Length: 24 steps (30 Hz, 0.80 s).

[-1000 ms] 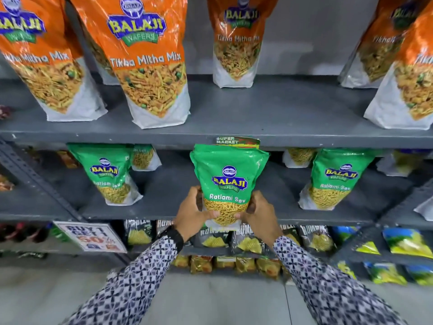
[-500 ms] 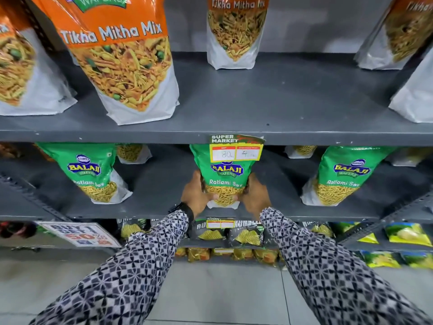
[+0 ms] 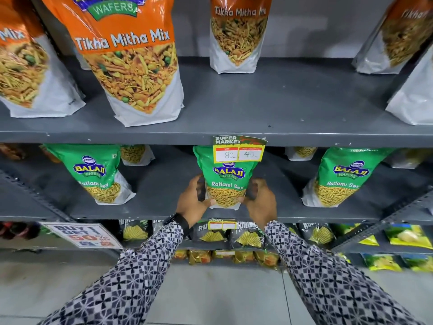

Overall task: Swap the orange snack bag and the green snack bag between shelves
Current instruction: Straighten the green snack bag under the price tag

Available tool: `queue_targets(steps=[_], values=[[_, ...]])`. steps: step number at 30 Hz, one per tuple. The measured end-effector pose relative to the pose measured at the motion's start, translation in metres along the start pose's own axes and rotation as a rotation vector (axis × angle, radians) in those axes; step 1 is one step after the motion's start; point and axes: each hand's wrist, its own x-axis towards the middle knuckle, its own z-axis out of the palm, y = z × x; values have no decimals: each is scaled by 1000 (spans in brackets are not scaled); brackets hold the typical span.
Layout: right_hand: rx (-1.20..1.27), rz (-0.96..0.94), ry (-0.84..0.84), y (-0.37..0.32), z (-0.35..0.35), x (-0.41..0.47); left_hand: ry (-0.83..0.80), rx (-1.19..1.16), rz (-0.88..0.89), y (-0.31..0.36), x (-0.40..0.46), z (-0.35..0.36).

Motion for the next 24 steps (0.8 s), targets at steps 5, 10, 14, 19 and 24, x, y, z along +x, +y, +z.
queue_targets(steps=[5,10,14,19,24], values=[[243,-170,10,-28,-18,-44,150,-150,72,29,-44,-33],[415,-471,-22,-110,-52,-84,382,-284,314,87,-75,-89],[477,-664,64,-186,-72,-75,662,-318,481,128,-76,-141],[384,-652,-7,-262,-68,-22,682,-297,458,154,-49,-194],[258,-593,-203,-289,-43,15,461,-238,386,156,-24,-218]])
